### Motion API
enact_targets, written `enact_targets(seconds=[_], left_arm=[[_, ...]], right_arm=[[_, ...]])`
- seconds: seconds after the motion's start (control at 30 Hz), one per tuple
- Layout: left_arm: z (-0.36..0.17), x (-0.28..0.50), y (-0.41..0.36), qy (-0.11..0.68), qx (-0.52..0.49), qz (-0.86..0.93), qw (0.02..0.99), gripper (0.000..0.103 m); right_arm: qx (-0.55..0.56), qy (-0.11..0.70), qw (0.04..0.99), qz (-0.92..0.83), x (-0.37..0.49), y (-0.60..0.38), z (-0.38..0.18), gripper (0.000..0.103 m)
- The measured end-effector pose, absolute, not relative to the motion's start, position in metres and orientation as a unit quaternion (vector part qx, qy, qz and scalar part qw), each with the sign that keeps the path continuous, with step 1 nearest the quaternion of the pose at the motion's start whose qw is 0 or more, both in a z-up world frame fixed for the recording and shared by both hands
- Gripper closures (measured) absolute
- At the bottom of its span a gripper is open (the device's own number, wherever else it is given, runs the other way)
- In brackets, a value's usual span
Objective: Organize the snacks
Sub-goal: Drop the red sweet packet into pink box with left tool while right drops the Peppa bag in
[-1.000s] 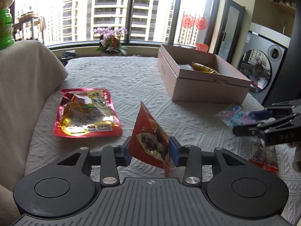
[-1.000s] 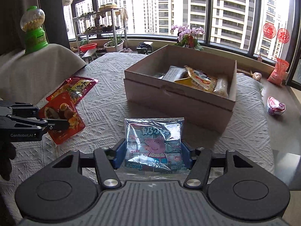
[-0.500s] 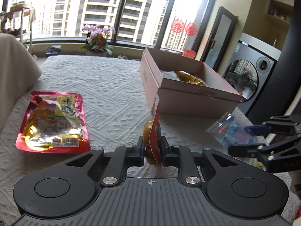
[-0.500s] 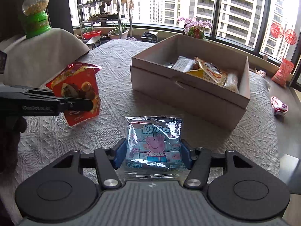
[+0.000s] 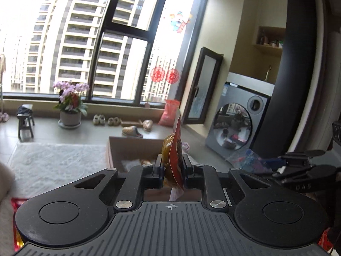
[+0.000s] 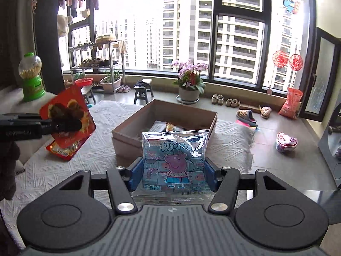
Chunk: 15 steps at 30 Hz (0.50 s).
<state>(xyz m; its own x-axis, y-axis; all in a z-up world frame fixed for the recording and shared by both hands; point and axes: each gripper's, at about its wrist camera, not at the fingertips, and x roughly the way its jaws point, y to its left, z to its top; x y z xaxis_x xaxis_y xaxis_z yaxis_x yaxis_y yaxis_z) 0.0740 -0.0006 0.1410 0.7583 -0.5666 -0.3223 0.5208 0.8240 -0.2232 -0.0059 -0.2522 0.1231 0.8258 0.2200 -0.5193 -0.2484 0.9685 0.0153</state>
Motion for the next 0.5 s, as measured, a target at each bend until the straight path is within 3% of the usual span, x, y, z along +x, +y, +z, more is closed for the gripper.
enact_targets(seconds=[0.1, 0.23, 0.37, 0.5], left_arm=[[0.139, 0.137, -0.019, 0.215, -0.087, -0.301, 0.925, 0.082], [0.088, 0.214, -0.026, 0.321, -0.158, -0.287, 0.888, 0.082], [0.074, 0.199, 0.008, 0.298, -0.172, -0.253, 0.904, 0.082], [0.077, 0.158, 0.047, 0.274, -0.111, -0.174, 0.939, 0.082]], right_arm=[[-0.022, 0.255, 0.961, 0.104, 0.005, -0.262, 0.131, 0.044], [-0.01, 0.269, 0.959, 0.092, 0.025, -0.268, 0.123, 0.044], [0.002, 0.287, 0.954, 0.081, 0.042, -0.268, 0.11, 0.044], [0.017, 0.275, 0.957, 0.085, 0.076, -0.259, 0.117, 0.044]])
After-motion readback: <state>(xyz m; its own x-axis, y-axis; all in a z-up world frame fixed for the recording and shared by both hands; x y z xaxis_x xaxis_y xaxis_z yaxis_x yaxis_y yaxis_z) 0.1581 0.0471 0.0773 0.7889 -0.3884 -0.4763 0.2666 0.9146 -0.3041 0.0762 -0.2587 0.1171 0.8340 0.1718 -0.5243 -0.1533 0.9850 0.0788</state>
